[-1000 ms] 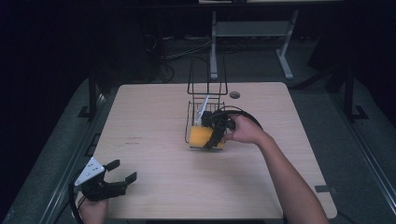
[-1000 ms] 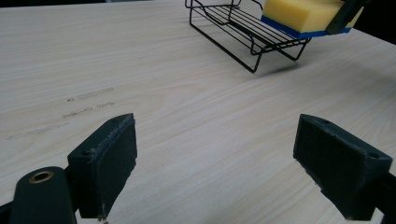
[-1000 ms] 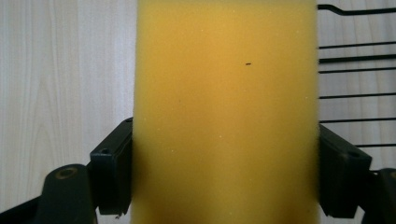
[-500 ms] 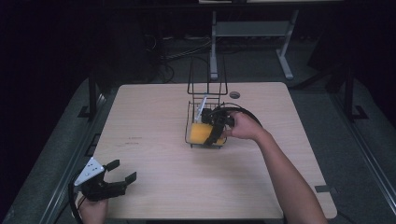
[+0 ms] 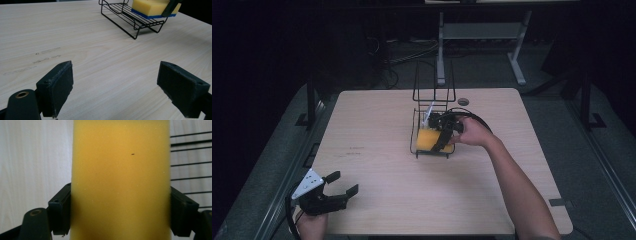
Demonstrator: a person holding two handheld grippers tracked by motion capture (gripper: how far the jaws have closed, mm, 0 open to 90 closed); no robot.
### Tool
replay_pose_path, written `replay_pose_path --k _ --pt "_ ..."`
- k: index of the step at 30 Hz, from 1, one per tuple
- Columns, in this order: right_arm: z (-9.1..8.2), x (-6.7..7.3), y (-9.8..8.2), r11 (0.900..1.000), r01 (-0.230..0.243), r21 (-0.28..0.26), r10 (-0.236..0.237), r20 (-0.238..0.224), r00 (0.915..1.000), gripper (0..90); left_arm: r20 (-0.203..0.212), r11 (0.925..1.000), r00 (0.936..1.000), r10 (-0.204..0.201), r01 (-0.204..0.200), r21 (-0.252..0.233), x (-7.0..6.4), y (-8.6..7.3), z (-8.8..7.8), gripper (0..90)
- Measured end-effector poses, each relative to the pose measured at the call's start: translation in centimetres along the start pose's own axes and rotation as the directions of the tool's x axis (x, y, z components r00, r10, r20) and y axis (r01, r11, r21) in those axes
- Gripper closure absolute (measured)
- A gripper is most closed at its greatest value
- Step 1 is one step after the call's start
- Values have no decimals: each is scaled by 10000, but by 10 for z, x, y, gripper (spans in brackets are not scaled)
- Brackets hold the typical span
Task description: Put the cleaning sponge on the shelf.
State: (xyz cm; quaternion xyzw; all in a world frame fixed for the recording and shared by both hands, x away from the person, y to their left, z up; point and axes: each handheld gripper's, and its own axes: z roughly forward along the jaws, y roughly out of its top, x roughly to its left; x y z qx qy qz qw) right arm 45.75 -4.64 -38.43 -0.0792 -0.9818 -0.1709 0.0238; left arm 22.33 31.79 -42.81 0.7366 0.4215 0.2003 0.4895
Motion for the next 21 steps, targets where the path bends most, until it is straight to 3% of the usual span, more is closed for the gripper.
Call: replay_pose_path --k 16,21 --pt "6 -12 5 9996 -212 -164 208 -214 9996 216 -5 10000 10000 1 -1 -76 1 0 -1 128" --pt "6 -14 10 9999 -36 114 37 -120 9999 216 -12 10000 10000 22 -22 -52 1 0 0 129"
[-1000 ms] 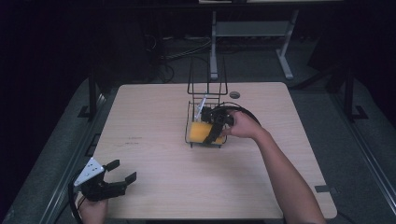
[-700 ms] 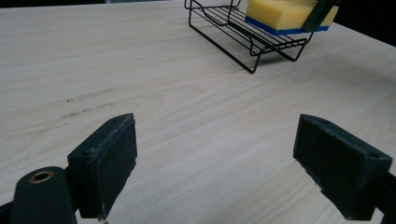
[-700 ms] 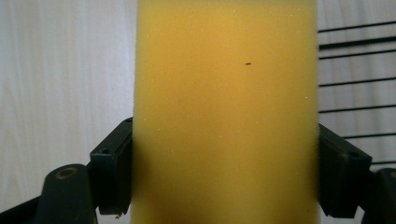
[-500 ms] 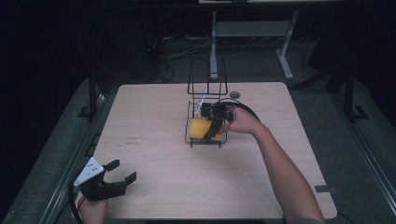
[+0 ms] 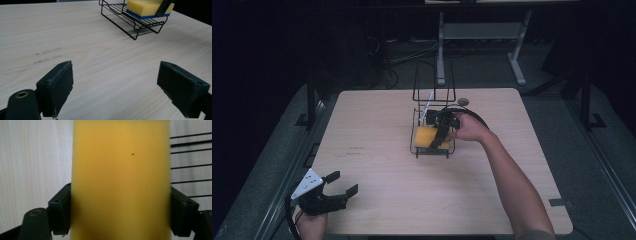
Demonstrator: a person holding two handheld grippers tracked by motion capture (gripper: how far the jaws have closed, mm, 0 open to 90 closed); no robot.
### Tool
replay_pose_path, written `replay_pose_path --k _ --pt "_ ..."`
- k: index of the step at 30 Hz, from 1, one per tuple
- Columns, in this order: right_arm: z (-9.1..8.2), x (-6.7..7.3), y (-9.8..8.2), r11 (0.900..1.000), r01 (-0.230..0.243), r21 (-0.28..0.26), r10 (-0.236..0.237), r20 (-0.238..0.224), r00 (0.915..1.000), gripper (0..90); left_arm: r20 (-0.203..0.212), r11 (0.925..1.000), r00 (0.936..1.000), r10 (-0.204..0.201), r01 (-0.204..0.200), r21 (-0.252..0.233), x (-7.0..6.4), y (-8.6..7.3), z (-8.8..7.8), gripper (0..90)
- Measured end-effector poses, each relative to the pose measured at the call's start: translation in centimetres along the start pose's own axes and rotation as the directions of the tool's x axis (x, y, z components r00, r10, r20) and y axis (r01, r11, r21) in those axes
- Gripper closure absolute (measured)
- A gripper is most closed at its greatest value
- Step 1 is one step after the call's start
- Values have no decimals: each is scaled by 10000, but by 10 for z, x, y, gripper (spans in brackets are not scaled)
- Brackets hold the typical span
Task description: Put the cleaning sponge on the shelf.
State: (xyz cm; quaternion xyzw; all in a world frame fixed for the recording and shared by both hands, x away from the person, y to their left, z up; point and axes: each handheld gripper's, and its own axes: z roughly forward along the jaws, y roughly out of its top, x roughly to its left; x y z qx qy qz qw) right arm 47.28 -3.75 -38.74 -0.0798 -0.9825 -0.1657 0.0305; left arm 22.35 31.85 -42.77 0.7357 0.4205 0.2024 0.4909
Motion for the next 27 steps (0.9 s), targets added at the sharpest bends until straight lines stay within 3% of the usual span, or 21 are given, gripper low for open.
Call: replay_pose_path --k 6,27 --pt "0 -3 6 10000 14 -70 -14 7 10000 216 31 10000 10000 -2 3 -30 0 0 0 129" --pt "9 -14 0 9992 -399 29 399 -5 9992 215 67 10000 10000 -27 27 -57 0 0 -1 128"
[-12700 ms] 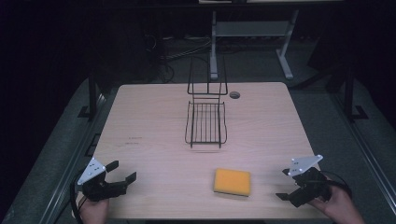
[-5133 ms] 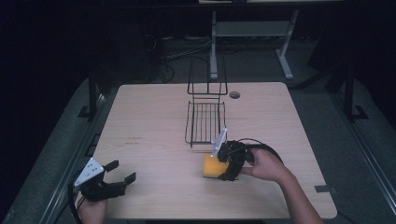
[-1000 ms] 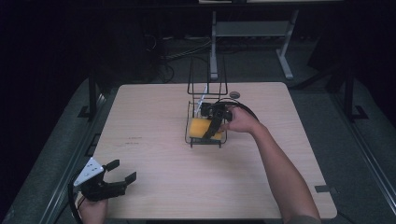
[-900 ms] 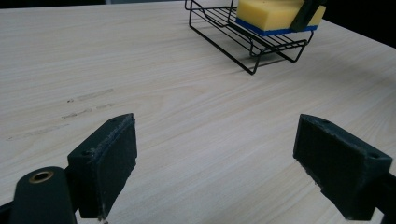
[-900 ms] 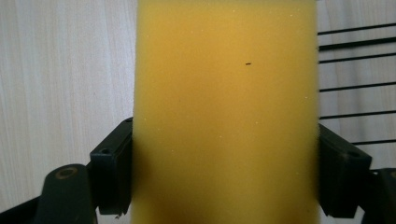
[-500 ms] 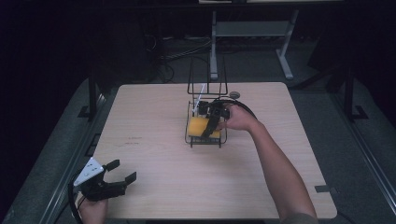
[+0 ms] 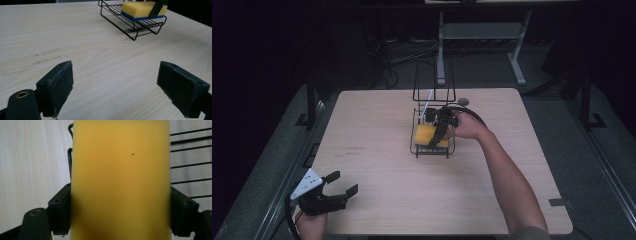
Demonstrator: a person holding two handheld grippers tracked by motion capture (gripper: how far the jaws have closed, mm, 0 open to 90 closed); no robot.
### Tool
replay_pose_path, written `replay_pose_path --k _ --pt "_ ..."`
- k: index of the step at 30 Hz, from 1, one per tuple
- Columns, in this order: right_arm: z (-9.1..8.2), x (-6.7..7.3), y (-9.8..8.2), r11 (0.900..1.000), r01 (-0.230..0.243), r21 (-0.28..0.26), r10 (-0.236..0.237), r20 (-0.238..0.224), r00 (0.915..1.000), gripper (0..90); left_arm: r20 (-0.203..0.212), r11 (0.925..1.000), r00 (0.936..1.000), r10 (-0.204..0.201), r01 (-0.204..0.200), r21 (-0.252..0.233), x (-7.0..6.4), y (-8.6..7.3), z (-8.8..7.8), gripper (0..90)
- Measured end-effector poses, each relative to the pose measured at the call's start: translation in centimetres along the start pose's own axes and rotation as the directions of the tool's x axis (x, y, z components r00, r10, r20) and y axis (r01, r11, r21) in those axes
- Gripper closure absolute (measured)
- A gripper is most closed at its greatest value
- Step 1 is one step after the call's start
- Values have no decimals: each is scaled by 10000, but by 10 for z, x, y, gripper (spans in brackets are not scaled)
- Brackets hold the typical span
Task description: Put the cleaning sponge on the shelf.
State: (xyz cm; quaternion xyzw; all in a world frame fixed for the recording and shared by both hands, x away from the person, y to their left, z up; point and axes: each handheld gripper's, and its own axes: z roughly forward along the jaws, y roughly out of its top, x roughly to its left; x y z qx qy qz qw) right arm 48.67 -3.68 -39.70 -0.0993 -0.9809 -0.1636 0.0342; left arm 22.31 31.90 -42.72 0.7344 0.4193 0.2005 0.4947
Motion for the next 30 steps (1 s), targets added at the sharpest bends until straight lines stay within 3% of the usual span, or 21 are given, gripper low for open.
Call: replay_pose_path --k 30 --pt "10 -6 -5 9994 -126 323 123 86 9999 191 -4 10000 10000 1 -1 7 0 0 0 129"
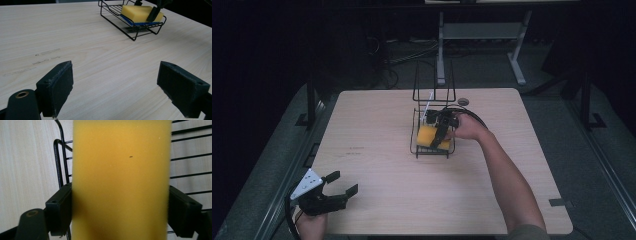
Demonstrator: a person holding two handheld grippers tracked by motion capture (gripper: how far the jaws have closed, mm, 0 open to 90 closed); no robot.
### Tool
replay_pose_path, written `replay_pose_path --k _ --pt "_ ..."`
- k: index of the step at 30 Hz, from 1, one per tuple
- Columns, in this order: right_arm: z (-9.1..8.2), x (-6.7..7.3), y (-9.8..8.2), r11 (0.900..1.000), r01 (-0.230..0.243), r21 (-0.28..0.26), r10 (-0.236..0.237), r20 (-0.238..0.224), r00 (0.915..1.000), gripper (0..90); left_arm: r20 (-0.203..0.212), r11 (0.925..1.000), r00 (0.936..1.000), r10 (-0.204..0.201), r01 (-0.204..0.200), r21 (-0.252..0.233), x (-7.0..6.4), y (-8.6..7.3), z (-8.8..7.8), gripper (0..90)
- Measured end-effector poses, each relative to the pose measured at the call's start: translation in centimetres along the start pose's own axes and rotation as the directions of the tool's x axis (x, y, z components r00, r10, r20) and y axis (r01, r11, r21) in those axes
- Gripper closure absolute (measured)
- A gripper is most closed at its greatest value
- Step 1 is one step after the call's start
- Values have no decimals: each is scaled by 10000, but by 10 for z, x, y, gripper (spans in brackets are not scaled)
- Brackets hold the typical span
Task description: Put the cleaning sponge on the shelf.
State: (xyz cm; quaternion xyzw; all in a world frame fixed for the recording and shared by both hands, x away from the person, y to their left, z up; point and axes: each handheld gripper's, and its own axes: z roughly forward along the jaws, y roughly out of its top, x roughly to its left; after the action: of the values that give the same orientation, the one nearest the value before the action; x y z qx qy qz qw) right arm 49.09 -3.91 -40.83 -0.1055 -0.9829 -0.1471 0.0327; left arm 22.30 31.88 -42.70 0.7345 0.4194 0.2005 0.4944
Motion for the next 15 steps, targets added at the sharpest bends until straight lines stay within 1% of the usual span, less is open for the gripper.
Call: replay_pose_path --k 4,9,12,13,15 --pt "0 2 1 10000 7 -2 -7 10 10000 186 -11 10000 10000 59 -59 21 -1 0 0 128" --pt "0 3 2 10000 11 -54 -11 77 10000 180 -50 10000 10000 -10 10 -1 0 -1 -1 129" --pt "-2 3 3 9998 74 -179 -72 100 9999 180 -71 10000 10000 -23 23 -10 0 -1 -2 128" --pt "-5 4 3 9994 104 -330 -99 144 9998 180 -67 10000 10000 -18 18 -5 0 -1 -2 128" --pt "-7 4 2 9991 46 -418 -38 174 9998 178 -72 10000 10000 -29 29 -3 0 -1 -2 129"
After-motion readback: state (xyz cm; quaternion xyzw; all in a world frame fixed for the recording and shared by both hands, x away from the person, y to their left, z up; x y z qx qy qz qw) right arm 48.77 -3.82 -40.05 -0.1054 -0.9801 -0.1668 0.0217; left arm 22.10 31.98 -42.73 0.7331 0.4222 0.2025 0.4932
